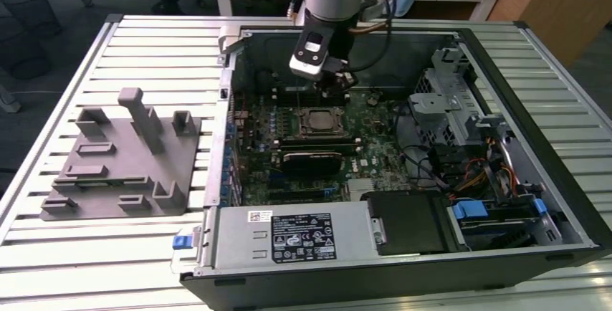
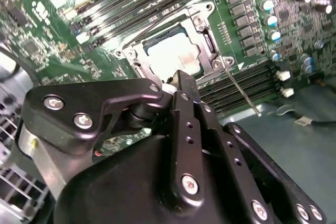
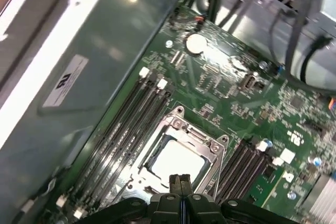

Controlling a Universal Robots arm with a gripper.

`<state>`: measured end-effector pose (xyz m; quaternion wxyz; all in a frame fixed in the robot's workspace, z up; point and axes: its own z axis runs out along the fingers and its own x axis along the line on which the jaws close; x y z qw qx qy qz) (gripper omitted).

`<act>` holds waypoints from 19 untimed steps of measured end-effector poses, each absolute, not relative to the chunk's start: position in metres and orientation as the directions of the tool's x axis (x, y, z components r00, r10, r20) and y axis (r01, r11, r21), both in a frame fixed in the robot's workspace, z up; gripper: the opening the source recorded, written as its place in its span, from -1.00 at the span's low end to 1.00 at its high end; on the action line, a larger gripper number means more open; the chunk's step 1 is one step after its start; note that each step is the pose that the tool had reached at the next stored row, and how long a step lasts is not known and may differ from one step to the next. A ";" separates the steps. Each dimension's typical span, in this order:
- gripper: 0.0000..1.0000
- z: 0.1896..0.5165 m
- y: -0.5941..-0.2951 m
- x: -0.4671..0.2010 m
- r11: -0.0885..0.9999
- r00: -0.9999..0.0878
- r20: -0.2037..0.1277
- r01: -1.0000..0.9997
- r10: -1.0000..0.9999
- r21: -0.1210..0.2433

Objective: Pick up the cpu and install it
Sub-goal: 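Install the first cpu locking lever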

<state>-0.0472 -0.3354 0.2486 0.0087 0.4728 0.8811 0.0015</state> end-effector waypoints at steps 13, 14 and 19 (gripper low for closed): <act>-0.79 0.249 -0.335 -0.047 0.716 -0.716 -0.014 0.698 0.698 0.011; -0.79 0.248 -0.335 -0.047 0.728 -0.728 -0.014 0.685 0.685 0.011; -0.79 0.248 -0.335 -0.047 0.784 -0.784 -0.014 0.620 0.620 0.011</act>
